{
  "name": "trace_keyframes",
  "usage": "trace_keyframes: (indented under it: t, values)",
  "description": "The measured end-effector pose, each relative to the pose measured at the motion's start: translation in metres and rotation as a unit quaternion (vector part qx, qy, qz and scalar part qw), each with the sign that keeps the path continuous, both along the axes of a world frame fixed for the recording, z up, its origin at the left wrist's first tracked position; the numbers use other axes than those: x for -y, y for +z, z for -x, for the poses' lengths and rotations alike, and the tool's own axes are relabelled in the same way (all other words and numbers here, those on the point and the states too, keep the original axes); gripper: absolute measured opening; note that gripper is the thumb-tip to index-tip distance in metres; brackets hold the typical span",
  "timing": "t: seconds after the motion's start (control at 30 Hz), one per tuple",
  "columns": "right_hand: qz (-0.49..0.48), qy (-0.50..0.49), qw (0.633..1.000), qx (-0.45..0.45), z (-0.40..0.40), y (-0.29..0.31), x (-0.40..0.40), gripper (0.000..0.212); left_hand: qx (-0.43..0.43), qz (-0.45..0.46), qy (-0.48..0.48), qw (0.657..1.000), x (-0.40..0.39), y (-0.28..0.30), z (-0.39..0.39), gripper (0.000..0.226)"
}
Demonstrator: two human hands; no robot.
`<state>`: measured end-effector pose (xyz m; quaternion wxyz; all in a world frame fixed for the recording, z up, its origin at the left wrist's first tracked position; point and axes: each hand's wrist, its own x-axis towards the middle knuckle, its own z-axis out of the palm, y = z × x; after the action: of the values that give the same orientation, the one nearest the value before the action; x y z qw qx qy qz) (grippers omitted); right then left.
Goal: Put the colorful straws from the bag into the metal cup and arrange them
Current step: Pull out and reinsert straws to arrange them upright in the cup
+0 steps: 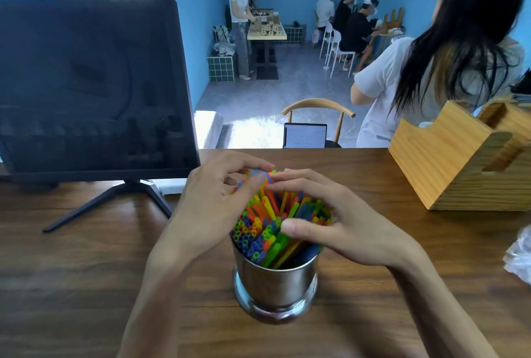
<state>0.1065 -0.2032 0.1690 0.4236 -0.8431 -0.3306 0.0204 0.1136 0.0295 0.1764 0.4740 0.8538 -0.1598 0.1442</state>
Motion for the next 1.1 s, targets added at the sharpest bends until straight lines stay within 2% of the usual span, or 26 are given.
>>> trace_keyframes:
  t: [0.1, 0.23, 0.33, 0.43, 0.53, 0.63, 0.73, 0.87, 1.0, 1.1]
  values:
    - [-0.038, -0.047, 0.997, 0.048, -0.002, 0.0, -0.005, 0.036, 0.015, -0.001, -0.019, 1.0, -0.001, 0.003, 0.005, 0.019]
    - [-0.065, -0.093, 0.99, 0.086, -0.003, -0.006, -0.011, 0.03, -0.021, -0.019, -0.08, 0.996, -0.008, 0.004, 0.012, 0.046]
    - [-0.099, -0.119, 0.984, 0.09, -0.004, -0.011, -0.012, 0.028, -0.031, -0.022, -0.098, 0.994, -0.011, 0.002, 0.011, 0.055]
    - [-0.124, -0.123, 0.982, 0.071, -0.005, -0.016, -0.013, 0.025, -0.023, -0.021, -0.097, 0.995, -0.012, 0.001, 0.009, 0.051]
    - [-0.174, -0.079, 0.982, -0.009, -0.009, -0.017, -0.007, 0.026, -0.006, -0.017, -0.077, 0.997, -0.011, 0.001, 0.008, 0.035]
    - [-0.195, 0.031, 0.977, -0.085, -0.013, -0.015, 0.011, 0.048, -0.004, 0.006, -0.057, 0.998, -0.008, 0.0, 0.009, 0.025]
    - [-0.142, 0.11, 0.976, -0.127, -0.013, -0.014, 0.023, 0.074, -0.008, 0.023, -0.052, 0.998, -0.004, -0.001, 0.01, 0.017]
    - [-0.163, 0.061, 0.975, -0.139, -0.015, -0.018, 0.022, 0.061, 0.001, 0.008, -0.056, 0.998, -0.001, 0.002, 0.012, 0.015]
    - [-0.187, 0.004, 0.975, -0.118, -0.014, -0.02, 0.02, 0.045, 0.036, -0.035, -0.069, 0.996, -0.002, 0.007, 0.018, 0.024]
    - [-0.185, -0.004, 0.977, -0.111, -0.013, -0.02, 0.019, 0.042, 0.036, -0.096, -0.086, 0.991, -0.005, 0.008, 0.025, 0.035]
